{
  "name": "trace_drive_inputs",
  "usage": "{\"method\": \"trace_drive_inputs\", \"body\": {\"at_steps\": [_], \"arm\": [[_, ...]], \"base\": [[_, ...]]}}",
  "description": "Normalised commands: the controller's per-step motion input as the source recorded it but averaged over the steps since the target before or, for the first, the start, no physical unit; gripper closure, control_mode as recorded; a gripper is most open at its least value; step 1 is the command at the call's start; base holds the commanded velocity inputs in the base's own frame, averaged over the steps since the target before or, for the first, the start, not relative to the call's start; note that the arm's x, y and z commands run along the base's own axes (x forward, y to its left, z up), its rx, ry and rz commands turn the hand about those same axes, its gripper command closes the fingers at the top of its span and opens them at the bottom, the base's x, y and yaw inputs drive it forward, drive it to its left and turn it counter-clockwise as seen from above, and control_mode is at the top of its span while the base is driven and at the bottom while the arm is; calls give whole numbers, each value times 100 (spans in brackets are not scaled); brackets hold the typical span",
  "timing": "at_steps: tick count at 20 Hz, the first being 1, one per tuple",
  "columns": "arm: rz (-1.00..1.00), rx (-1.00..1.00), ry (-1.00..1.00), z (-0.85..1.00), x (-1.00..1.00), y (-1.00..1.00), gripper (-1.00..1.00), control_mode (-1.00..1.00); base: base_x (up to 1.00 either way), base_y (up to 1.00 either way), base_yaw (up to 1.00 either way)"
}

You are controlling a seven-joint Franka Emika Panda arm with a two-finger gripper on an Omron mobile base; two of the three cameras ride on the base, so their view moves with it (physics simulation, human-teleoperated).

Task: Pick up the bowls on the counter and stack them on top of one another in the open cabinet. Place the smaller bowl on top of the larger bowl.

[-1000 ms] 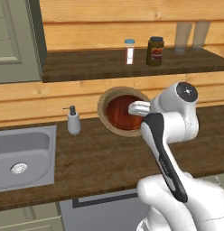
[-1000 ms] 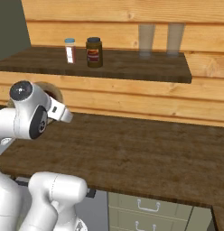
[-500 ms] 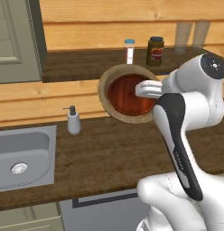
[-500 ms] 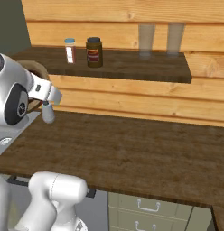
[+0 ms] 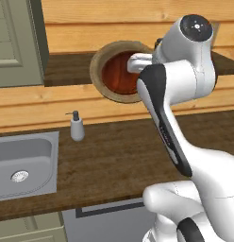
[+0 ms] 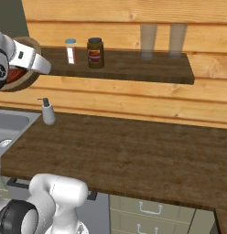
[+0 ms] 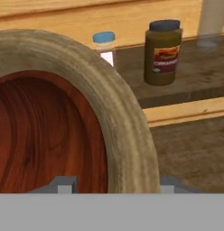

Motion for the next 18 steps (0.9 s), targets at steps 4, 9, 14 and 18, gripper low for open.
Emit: {"method": "trace_drive_inputs", "body": {"at_steps": [4,9,14,18], "arm": [[-24,0,-8,5,31,23,100,-100],[-18,0,8,19,33,14,100,-100],[-20,5,24,0,70,4,100,-100],[-17,7,10,0,44,11,100,-100]], "base": [[0,0,0],[0,0,0],[0,0,0],[0,0,0]]}}
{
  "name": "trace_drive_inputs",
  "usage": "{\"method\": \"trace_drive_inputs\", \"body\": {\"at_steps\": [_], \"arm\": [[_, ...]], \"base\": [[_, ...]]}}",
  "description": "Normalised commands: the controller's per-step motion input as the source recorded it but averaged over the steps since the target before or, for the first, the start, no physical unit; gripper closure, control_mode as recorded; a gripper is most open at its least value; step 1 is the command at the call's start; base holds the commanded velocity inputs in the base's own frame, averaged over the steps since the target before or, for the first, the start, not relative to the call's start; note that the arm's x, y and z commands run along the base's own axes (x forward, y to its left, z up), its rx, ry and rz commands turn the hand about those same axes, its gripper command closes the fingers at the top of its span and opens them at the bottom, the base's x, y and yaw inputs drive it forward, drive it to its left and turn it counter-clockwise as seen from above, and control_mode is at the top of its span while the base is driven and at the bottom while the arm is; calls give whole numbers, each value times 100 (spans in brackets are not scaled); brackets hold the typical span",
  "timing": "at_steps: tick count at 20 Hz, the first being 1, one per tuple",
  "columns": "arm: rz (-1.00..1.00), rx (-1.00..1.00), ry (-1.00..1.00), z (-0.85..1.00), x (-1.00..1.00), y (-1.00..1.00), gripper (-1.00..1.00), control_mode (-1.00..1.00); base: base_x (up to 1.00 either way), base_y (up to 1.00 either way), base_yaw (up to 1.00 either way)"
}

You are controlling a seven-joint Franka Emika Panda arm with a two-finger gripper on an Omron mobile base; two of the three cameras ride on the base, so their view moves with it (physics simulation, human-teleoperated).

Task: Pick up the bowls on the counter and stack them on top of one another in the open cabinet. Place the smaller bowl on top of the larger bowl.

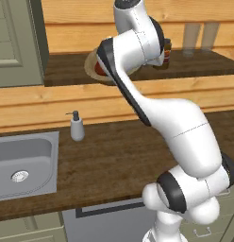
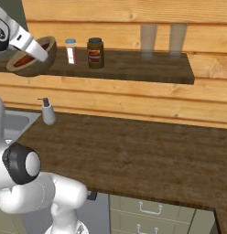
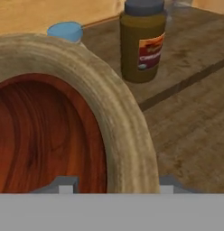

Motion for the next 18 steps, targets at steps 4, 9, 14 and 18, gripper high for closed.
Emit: {"method": "trace_drive_inputs", "body": {"at_steps": [4,9,14,18], "arm": [[-13,10,1,-1,21,9,100,-100],[-15,16,0,-17,28,13,100,-100],[-6,8,-5,-29,4,1,100,-100],[0,1,-5,-32,0,-4,100,-100]], "base": [[0,0,0],[0,0,0],[0,0,0],[0,0,0]]}}
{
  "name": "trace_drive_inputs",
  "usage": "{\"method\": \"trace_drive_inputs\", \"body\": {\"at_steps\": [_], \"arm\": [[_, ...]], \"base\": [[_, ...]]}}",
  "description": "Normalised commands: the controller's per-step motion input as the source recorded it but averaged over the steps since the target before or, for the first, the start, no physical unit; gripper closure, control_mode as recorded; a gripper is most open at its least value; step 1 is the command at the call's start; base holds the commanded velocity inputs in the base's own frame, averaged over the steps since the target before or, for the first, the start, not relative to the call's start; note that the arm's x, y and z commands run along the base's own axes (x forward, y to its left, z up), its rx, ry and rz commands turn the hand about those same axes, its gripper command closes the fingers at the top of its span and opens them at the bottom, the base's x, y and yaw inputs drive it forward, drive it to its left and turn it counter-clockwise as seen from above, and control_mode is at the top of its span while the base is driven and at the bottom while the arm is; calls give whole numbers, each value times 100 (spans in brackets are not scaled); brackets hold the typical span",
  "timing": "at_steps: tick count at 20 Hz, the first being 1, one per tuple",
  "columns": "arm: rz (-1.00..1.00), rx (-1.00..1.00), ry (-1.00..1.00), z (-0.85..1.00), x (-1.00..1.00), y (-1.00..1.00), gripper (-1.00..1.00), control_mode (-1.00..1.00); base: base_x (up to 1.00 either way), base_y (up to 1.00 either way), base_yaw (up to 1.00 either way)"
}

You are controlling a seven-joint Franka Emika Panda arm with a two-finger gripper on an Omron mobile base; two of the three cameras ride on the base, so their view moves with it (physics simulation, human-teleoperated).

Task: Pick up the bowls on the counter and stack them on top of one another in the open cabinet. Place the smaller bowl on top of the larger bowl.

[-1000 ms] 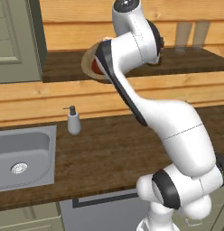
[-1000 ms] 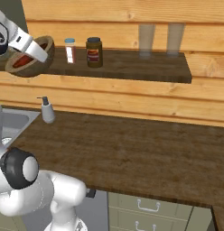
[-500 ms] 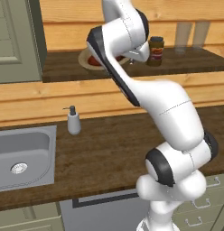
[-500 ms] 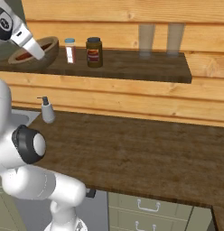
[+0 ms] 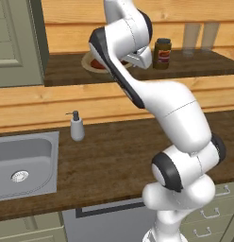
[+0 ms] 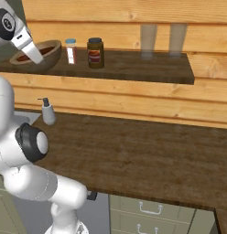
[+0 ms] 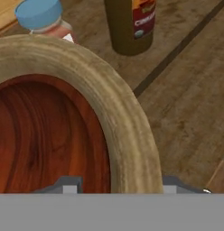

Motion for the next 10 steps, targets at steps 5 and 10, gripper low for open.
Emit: {"method": "trace_drive_inputs", "body": {"at_steps": [5,10], "arm": [[1,16,-21,-12,0,0,100,-100],[0,8,-1,1,15,0,100,-100]], "base": [[0,0,0],[0,0,0]]}}
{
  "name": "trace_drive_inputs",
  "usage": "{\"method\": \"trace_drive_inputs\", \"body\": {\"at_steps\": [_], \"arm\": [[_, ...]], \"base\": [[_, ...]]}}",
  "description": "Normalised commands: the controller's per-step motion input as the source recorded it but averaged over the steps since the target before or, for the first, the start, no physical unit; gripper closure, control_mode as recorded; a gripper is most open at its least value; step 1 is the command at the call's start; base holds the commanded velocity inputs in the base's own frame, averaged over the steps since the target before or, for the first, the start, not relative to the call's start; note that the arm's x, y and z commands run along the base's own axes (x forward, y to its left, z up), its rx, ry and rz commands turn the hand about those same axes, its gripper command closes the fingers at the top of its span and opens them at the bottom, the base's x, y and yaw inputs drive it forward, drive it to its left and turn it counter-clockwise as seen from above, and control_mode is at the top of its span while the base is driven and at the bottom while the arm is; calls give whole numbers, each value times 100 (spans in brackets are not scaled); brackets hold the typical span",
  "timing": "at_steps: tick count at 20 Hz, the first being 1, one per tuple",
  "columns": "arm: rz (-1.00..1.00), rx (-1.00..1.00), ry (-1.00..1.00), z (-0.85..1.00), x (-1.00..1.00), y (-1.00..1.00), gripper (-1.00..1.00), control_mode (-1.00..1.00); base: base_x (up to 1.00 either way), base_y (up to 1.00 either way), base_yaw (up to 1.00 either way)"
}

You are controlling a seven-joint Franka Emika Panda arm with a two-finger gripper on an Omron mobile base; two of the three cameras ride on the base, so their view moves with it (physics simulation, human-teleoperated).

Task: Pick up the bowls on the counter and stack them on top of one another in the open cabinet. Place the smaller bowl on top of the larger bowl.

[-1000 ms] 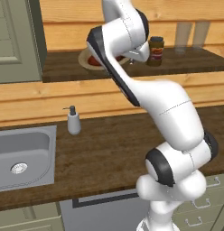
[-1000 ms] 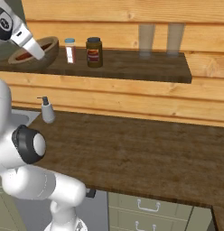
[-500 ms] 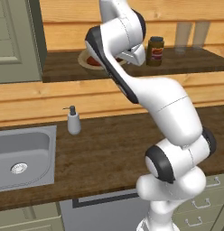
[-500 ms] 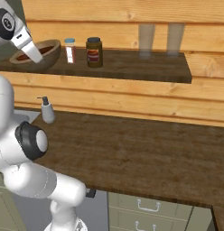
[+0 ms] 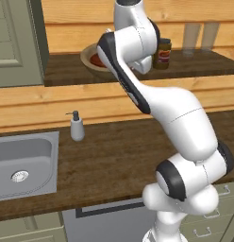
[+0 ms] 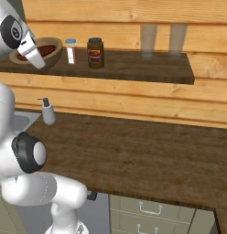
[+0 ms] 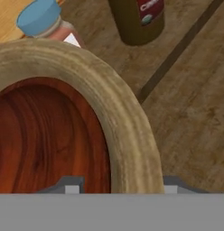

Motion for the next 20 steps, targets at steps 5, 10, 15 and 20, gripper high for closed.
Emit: {"method": "trace_drive_inputs", "body": {"at_steps": [5,10,15,20], "arm": [[0,0,1,0,21,4,100,-100],[0,0,-1,0,23,16,100,-100],[0,1,0,0,25,4,100,-100],[0,0,0,-4,20,4,100,-100]], "base": [[0,0,0],[0,0,0],[0,0,0],[0,0,0]]}}
